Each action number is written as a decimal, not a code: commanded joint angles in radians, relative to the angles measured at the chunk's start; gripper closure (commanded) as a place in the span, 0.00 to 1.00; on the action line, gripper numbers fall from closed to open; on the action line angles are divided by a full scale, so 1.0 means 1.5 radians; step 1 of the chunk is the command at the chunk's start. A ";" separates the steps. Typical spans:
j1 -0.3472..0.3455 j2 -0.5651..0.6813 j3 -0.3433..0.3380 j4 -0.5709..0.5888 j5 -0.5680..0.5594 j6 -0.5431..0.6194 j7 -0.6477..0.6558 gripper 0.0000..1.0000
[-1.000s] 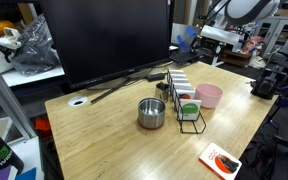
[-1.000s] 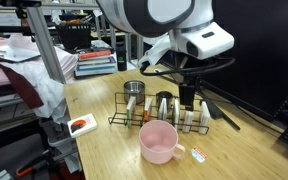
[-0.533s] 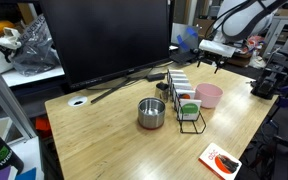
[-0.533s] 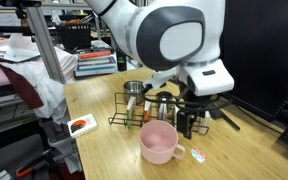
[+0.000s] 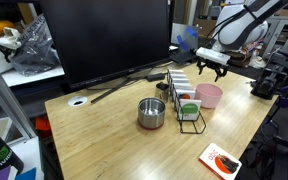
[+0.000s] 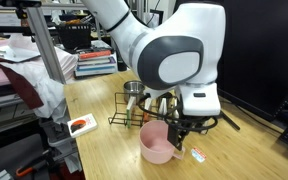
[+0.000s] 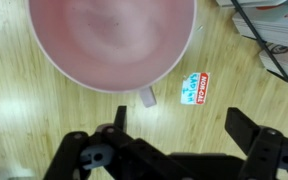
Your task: Move the pink cup to the end of the book rack close to you
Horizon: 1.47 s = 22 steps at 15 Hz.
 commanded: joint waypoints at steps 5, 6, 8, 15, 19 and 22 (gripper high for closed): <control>0.003 0.045 -0.006 0.015 0.062 -0.022 0.000 0.00; 0.002 0.049 -0.007 0.016 0.064 -0.022 -0.001 0.00; -0.001 0.054 -0.008 0.015 0.075 -0.021 -0.006 0.00; 0.009 -0.015 -0.023 -0.008 0.052 -0.002 -0.008 0.00; -0.001 -0.022 -0.003 -0.005 0.077 -0.017 -0.034 0.00; 0.007 -0.012 0.004 -0.012 0.070 -0.018 -0.040 0.00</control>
